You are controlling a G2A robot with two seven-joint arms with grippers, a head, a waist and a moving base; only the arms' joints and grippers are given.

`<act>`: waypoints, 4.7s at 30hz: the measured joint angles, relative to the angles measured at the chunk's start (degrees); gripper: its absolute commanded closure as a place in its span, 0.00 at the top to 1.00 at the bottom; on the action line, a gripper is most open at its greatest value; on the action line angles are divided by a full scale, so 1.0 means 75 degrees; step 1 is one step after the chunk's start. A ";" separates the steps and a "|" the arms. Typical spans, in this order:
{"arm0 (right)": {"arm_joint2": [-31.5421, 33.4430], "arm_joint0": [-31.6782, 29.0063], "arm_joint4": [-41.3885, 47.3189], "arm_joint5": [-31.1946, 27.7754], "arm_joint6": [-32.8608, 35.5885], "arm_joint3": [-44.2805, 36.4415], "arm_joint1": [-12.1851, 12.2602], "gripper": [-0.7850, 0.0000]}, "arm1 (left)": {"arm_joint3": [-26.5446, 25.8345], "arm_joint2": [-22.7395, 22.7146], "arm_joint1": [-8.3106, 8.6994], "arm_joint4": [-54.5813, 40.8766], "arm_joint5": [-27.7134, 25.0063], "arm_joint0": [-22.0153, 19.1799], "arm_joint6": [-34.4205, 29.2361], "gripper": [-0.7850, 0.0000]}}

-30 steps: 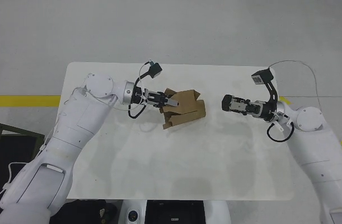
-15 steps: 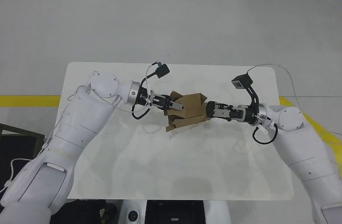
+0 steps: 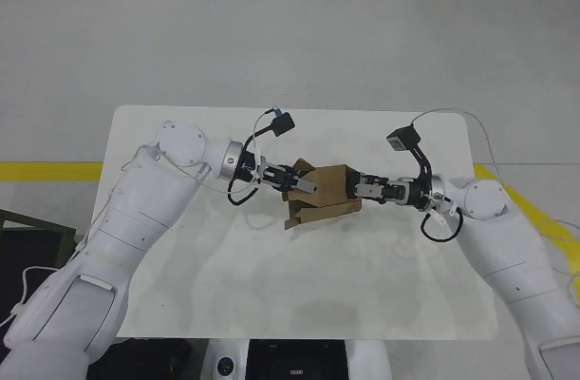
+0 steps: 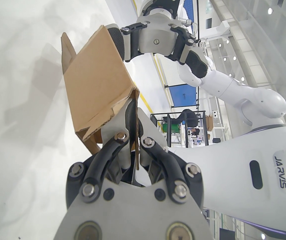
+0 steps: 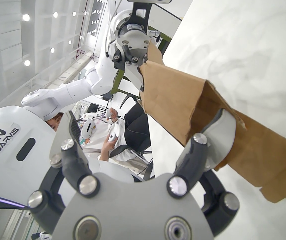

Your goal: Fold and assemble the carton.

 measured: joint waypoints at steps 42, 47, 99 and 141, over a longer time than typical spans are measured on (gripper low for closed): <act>-0.0759 0.0479 0.0127 0.0202 0.0203 0.0344 -0.0198 0.00 | 0.0078 0.0099 -0.0090 -0.0220 -0.0140 -0.0074 -0.0596 0.23; -0.0786 0.0482 0.0144 0.0194 0.0194 0.0369 -0.0179 0.00 | 0.0113 0.0099 -0.0092 -0.0207 -0.0119 -0.0084 -0.0603 1.00; -0.0324 0.0476 -0.0517 -0.0313 -0.0473 0.0563 -0.0261 0.00 | 0.0212 0.0352 -0.0556 -0.1873 -0.0237 -0.0308 -0.0503 1.00; -0.0047 0.0303 -0.0402 -0.0260 -0.0501 0.0324 -0.0203 0.00 | 0.0012 -0.0327 -0.0317 -0.1312 0.0166 0.0193 -0.0481 1.00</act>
